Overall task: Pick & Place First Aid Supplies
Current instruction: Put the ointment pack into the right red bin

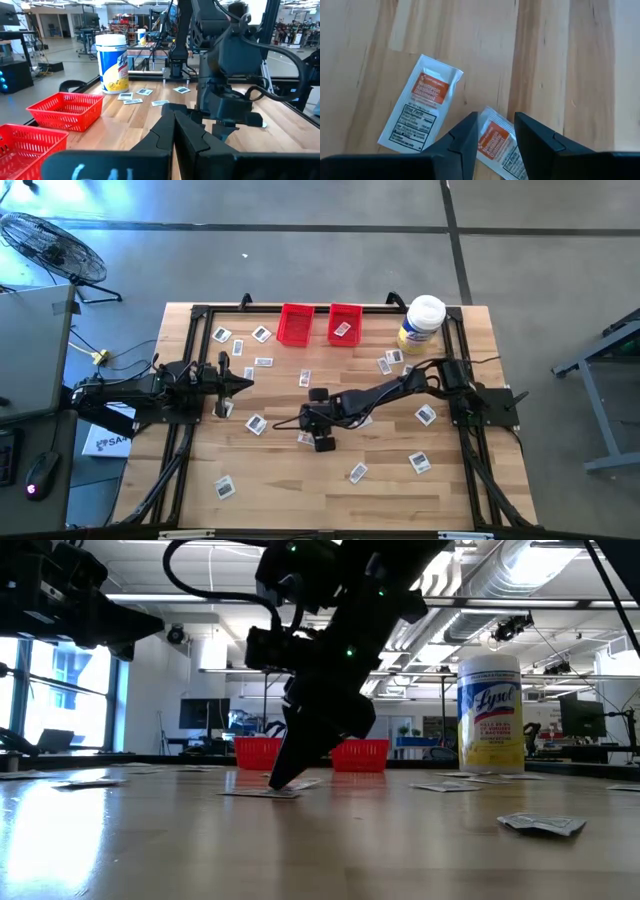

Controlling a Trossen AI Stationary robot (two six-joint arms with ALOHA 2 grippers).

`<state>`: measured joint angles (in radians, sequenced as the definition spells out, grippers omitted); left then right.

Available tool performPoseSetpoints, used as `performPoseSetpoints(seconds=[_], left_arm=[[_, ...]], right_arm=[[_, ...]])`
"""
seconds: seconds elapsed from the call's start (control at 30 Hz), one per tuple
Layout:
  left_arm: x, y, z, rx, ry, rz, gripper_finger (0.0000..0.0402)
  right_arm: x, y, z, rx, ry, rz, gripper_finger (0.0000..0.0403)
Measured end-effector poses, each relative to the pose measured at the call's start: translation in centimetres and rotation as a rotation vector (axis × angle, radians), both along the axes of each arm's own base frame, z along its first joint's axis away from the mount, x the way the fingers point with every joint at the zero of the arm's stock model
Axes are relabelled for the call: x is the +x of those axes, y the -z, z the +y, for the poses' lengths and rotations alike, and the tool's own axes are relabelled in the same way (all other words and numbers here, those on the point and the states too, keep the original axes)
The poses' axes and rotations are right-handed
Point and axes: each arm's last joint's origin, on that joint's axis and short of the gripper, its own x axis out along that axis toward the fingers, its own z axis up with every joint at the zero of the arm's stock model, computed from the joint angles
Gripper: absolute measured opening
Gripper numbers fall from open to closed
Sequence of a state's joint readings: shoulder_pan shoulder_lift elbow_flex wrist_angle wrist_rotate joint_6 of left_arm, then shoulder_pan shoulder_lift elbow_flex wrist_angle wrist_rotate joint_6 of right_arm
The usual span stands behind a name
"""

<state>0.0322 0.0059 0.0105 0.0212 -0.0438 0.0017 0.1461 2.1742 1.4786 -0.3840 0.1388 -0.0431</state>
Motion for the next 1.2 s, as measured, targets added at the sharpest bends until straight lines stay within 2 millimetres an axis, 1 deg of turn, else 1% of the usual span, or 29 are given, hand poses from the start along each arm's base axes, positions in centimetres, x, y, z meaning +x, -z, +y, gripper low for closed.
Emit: performPoseSetpoints(seconds=[0.2,0.47,0.67,0.83,0.93,1.1,1.2], left_arm=[[0.0,0.0,0.0,0.000,0.000,0.000,0.0001],[0.0,0.0,0.0,0.000,0.000,0.001,0.0001],[0.0,0.0,0.0,0.000,-0.001,0.001,0.0001],[0.0,0.0,0.0,0.000,-0.001,0.001,0.0001],[0.0,0.0,0.0,0.000,-0.001,0.001,0.0001],[0.0,0.0,0.0,0.000,-0.001,0.001,0.0001],[0.0,0.0,0.0,0.000,0.000,0.001,0.0001]], right_arm=[[-0.1,-0.3,-0.1,-0.023,0.015,0.002,0.0122],[-0.2,-1.8,-0.4,-0.022,0.013,-0.034,0.0122],[-0.3,-1.5,-1.1,-0.019,0.022,-0.008,0.0122],[-0.3,-1.5,-1.0,-0.007,-0.001,-0.011,0.0122],[-0.2,-0.9,-0.9,-0.003,-0.024,0.002,0.0122],[-0.1,-0.3,-1.0,-0.034,-0.010,0.007,0.0122],[0.0,-0.3,-1.1,-0.061,0.004,0.003,0.0122]])
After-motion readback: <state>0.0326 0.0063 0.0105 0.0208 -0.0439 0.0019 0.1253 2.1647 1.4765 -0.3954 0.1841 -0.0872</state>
